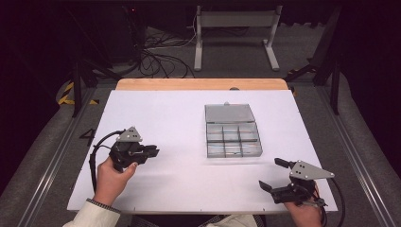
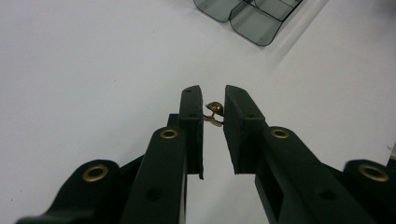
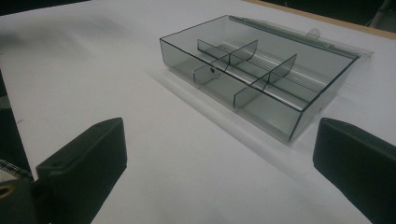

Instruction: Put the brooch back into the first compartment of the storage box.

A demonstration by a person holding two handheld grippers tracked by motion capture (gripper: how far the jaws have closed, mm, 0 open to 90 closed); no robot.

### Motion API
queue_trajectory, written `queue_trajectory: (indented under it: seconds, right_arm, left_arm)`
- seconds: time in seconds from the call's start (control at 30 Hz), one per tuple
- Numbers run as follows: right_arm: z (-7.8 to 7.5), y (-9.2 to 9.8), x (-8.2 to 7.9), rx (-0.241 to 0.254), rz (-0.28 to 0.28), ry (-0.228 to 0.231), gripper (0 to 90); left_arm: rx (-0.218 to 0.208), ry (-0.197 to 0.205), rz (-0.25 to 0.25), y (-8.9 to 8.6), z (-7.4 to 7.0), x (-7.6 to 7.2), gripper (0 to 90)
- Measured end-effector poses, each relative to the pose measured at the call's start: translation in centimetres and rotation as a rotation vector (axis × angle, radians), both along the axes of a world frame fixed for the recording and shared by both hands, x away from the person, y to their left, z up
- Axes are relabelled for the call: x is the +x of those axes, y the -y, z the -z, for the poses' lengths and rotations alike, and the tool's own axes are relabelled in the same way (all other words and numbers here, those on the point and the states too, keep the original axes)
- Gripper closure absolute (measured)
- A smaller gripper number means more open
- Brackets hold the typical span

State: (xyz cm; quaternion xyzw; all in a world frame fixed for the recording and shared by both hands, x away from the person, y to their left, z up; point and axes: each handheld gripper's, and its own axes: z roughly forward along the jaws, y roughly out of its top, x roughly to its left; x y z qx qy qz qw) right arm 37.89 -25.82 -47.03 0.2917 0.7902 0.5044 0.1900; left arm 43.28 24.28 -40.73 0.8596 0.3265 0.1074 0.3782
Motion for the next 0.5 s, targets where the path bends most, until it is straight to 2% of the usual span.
queue_trajectory:
  seconds: [0.17, 0.23, 0.3, 0.33, 0.5]
  right_arm:
    - [0.0, 0.0, 0.0, 0.001, 0.000, -0.001, 3.6]
    - [0.0, 0.0, 0.0, 0.002, -0.001, -0.001, 3.6]
    - [0.0, 0.0, 0.0, 0.001, -0.001, -0.001, 3.7]
    - [0.0, 0.0, 0.0, 0.001, -0.001, -0.001, 3.6]
    - [0.0, 0.0, 0.0, 0.001, -0.003, 0.002, 3.6]
  left_arm:
    - [-0.009, 0.000, 0.012, 0.8, -0.4, 0.5, 77.6]
    - [0.001, 0.012, 0.020, 1.2, -0.6, 0.7, 77.6]
    - [-0.004, 0.002, 0.030, 1.7, -0.7, 1.0, 77.6]
    - [0.007, 0.008, 0.033, 2.0, -0.8, 1.1, 77.6]
    - [0.005, 0.004, 0.049, 3.1, -1.1, 1.7, 77.6]
